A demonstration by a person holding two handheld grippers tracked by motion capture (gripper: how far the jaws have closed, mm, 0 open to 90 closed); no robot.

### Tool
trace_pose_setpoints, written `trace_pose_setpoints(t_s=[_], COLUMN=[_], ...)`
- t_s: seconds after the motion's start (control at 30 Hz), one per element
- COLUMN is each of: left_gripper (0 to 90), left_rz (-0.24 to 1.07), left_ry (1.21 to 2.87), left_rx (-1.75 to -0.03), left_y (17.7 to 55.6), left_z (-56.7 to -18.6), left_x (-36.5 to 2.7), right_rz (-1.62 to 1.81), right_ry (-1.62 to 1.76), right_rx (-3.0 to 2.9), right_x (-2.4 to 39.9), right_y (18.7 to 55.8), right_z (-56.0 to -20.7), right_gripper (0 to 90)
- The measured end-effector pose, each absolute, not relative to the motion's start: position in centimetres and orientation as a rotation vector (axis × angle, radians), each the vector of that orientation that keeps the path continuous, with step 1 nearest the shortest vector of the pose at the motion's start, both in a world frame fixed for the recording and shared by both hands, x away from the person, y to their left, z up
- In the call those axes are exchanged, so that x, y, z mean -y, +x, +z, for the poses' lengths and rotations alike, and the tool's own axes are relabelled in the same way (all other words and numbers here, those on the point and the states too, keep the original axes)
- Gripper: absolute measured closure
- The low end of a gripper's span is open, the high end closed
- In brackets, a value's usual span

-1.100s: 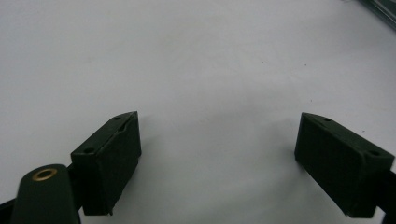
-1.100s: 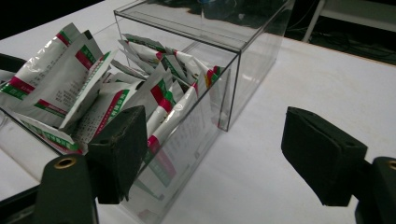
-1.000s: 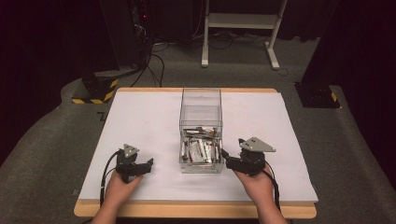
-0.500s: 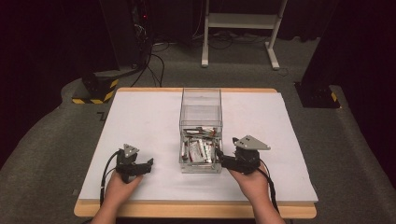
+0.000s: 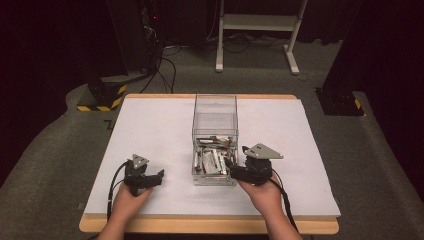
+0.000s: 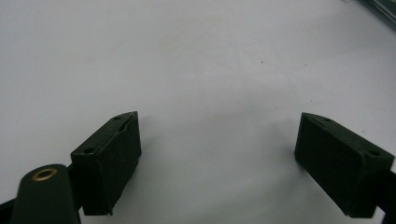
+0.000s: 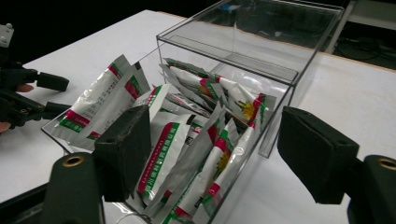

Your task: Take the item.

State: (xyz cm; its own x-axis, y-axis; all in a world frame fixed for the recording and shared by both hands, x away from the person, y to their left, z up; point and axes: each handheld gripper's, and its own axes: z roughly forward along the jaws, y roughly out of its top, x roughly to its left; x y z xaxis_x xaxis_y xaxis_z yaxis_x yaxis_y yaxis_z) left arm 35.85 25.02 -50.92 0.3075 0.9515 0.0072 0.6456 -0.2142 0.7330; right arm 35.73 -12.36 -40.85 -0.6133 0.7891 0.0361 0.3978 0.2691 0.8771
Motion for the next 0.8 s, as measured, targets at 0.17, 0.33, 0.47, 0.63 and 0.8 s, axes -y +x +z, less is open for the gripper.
trace_pose_setpoints(t_s=[0.17, 0.33, 0.47, 0.63, 0.8], left_gripper=[14.7, 14.7, 14.7, 14.7, 14.7], left_rz=[0.625, 0.624, 0.624, 0.625, 0.625], left_ry=[1.949, 1.949, 1.949, 1.948, 1.948], left_rx=[-1.414, -1.414, -1.414, -1.414, -1.413], left_y=[35.8, 35.8, 35.8, 35.8, 35.9], left_z=[-50.9, -50.9, -50.9, -50.9, -50.9], left_x=[-25.0, -25.0, -25.0, -25.0, -25.0], right_rz=[1.302, 1.308, 1.313, 1.319, 1.320], right_ry=[1.051, 1.035, 1.013, 0.998, 0.997], right_rx=[-2.147, -2.162, -2.182, -2.196, -2.213], right_x=[11.7, 11.0, 10.3, 9.7, 9.3], right_y=[35.6, 35.5, 35.2, 35.0, 35.0], right_z=[-40.8, -40.9, -41.0, -41.2, -41.5], right_gripper=[27.8, 30.3, 33.9, 36.5, 38.7])
